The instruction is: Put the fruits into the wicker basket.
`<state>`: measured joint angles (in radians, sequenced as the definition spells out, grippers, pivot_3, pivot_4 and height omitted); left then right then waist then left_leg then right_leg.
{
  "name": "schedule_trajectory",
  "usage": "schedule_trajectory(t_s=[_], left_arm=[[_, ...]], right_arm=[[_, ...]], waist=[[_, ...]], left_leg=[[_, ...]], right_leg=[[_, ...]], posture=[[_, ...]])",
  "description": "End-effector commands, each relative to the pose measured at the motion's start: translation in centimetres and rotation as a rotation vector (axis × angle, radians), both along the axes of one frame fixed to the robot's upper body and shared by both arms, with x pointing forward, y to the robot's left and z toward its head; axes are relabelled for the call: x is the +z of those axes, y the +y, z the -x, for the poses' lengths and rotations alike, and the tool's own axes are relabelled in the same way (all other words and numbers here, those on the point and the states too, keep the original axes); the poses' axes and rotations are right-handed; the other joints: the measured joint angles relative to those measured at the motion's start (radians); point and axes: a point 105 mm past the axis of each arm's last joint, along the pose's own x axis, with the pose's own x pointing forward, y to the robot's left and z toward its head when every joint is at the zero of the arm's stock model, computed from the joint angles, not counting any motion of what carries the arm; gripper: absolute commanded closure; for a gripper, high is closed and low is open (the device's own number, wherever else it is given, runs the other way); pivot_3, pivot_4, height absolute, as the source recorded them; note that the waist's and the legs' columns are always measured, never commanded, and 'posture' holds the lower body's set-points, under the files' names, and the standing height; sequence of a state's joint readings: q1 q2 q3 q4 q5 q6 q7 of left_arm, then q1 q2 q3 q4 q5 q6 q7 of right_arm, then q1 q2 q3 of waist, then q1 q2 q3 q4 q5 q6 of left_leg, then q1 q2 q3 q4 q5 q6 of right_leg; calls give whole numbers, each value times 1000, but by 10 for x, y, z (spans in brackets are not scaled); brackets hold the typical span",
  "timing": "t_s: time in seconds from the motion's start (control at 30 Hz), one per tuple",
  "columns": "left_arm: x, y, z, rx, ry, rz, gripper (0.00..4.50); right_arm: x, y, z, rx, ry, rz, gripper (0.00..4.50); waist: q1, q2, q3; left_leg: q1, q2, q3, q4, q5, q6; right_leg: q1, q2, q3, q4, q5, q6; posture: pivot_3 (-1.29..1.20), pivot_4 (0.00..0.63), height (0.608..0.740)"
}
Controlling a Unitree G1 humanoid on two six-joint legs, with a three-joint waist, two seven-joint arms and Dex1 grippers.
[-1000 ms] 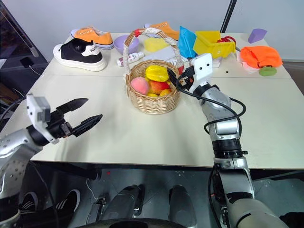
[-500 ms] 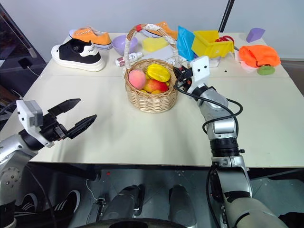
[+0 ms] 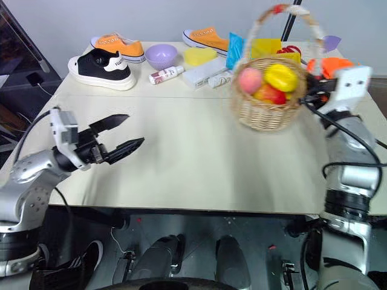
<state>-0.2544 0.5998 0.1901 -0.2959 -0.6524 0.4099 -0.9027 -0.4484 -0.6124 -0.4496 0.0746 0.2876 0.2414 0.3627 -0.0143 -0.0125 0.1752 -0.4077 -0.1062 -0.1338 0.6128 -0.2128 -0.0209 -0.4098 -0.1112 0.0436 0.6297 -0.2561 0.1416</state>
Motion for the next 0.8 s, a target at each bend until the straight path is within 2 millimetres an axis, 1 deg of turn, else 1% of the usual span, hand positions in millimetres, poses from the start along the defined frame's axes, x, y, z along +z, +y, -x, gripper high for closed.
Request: schedule_trajectory(t_s=[0.03,0.17,0.23,0.37,0.4,0.47,0.53,0.6,0.67,0.73,0.77,0.8], left_arm=[[8,-14,-2,-108,-41,-6,0],[12,-29,-3,-223,-80,-24,0],[13,-32,-3,-254,-94,-33,0],[11,-40,-3,-311,-106,-54,0],[11,-40,-3,-310,-106,-53,0],[10,-40,-4,-307,-104,-52,0],[8,-40,-3,-307,-100,-54,0],[5,-38,-4,-291,-96,-59,0],[3,-35,-5,-279,-77,-52,0],[0,-31,-8,-250,-77,-67,0],[0,-28,-9,-234,-81,-69,0],[0,-26,-10,-224,-84,-70,0]], right_arm=[[24,-20,25,-99,-106,41,4475],[17,-41,43,-208,-111,21,4475],[15,-45,47,-231,-109,22,4475],[4,-58,57,-308,-101,-22,4475],[2,-59,57,-313,-99,-28,4475],[4,-51,59,-251,-127,-60,4475],[1,-50,59,-244,-117,-50,3480],[0,-52,59,-251,-116,-67,2656],[1,-49,60,-246,-122,-64,1588],[7,-46,65,-258,-171,-72,512],[4,-37,69,-246,-184,-95,59],[2,-30,71,-237,-189,-111,59]], waist=[[-4,1,0],[-6,4,1],[-4,4,0],[1,4,0],[1,4,0],[0,4,0],[-1,5,1],[-1,5,0],[0,5,0],[1,5,0],[1,5,0],[2,5,0]], left_leg=[[0,0,0,0,0,0],[0,1,2,0,0,0],[0,0,2,0,0,0],[1,0,2,0,0,0],[1,0,2,0,0,0],[0,0,1,0,0,0],[0,0,1,0,0,0],[1,0,1,0,0,0],[1,0,1,0,0,0],[1,0,1,1,0,0],[1,0,1,1,0,0],[1,0,1,0,0,0]], right_leg=[[0,0,0,0,0,0],[0,1,1,0,0,0],[0,0,1,0,0,0],[0,0,1,0,0,0],[1,0,1,0,0,0],[1,0,1,0,0,0],[1,0,1,0,0,0],[1,0,1,0,0,0],[1,0,1,0,0,0],[1,0,1,0,0,0],[1,0,1,0,0,0],[1,0,1,0,0,0]], posture=[[0,150,740],[0,150,740],[0,150,740],[0,150,740],[0,150,740],[0,150,740],[0,150,740],[0,150,740],[0,150,740],[0,150,740],[0,150,740],[0,150,740]])
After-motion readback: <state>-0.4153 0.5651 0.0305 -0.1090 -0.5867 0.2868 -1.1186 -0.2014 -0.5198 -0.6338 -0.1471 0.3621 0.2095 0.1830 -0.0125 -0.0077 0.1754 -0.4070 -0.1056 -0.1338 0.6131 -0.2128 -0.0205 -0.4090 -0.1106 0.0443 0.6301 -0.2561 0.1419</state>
